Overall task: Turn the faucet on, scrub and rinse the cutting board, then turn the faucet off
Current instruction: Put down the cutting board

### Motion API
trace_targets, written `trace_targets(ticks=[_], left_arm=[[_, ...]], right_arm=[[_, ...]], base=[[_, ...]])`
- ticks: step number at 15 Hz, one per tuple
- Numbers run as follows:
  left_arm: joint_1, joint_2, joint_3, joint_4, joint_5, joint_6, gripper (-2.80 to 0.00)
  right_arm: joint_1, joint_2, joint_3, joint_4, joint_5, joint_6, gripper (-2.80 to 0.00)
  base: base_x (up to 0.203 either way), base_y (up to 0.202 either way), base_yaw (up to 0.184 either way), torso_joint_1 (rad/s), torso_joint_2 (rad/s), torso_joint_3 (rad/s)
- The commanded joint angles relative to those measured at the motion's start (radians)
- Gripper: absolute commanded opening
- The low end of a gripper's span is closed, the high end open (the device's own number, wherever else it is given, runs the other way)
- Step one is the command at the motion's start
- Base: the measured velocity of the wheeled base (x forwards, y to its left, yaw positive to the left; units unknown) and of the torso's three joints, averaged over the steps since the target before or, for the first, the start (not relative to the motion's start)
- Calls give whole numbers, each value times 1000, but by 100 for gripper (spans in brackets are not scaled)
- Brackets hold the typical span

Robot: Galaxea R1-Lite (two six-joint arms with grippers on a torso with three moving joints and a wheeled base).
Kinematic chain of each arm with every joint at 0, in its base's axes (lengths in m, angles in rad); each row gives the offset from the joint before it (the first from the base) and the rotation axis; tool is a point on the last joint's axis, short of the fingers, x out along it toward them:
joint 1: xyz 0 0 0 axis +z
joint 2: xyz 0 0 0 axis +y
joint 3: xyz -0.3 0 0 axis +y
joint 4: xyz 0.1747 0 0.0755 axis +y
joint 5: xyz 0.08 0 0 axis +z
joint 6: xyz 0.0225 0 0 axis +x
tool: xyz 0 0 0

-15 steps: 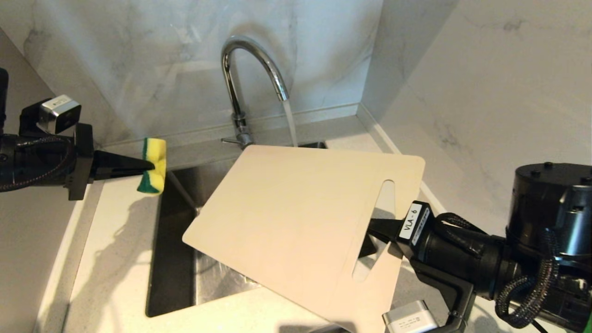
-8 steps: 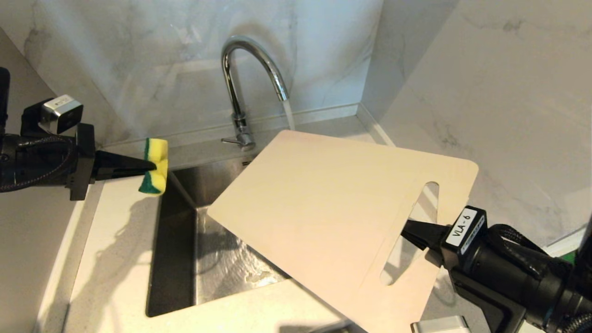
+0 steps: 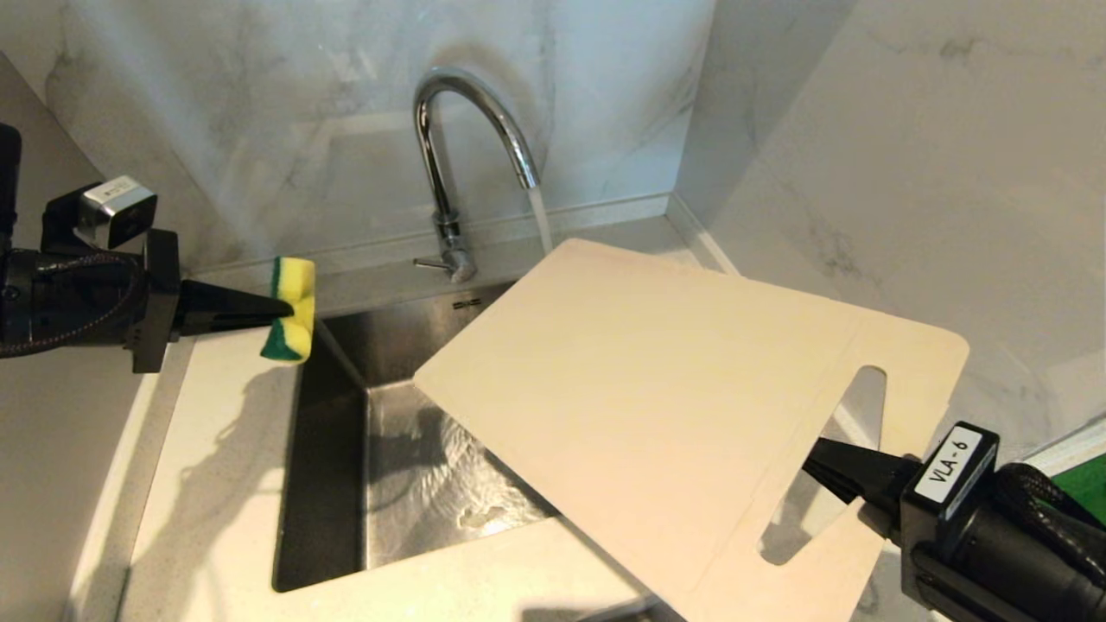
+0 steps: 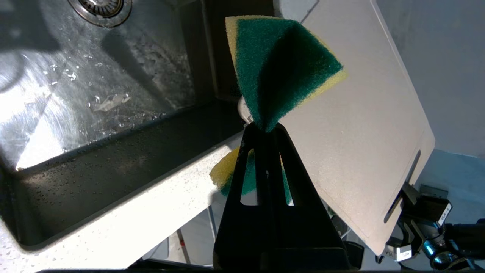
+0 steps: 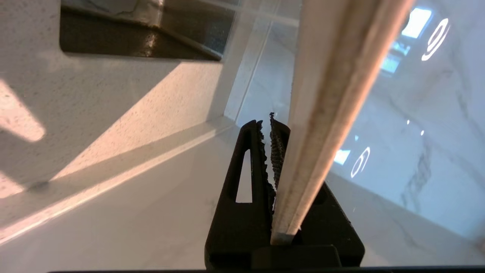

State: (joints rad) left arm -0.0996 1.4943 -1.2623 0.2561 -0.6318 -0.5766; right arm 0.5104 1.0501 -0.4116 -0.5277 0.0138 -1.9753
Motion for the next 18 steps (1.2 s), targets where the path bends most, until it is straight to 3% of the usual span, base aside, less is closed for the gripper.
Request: trace_targets(ticks=[1, 8, 12, 18], left_arm=[[0, 8, -3, 2, -3, -3, -280], [0, 15, -5, 3, 3, -3, -280], [0, 32, -9, 3, 3, -4, -280], [0, 46, -31, 4, 4, -5, -280]], right_arm=[[0, -42, 19, -4, -3, 2, -280], [0, -157, 93, -3, -91, 38, -280], [0, -164, 143, -3, -165, 143, -280], [1, -141, 194, -3, -166, 280, -280]], base=[[0, 0, 0, 0, 0, 0], [0, 0, 0, 0, 0, 0], [0, 0, 0, 0, 0, 0], [0, 0, 0, 0, 0, 0]])
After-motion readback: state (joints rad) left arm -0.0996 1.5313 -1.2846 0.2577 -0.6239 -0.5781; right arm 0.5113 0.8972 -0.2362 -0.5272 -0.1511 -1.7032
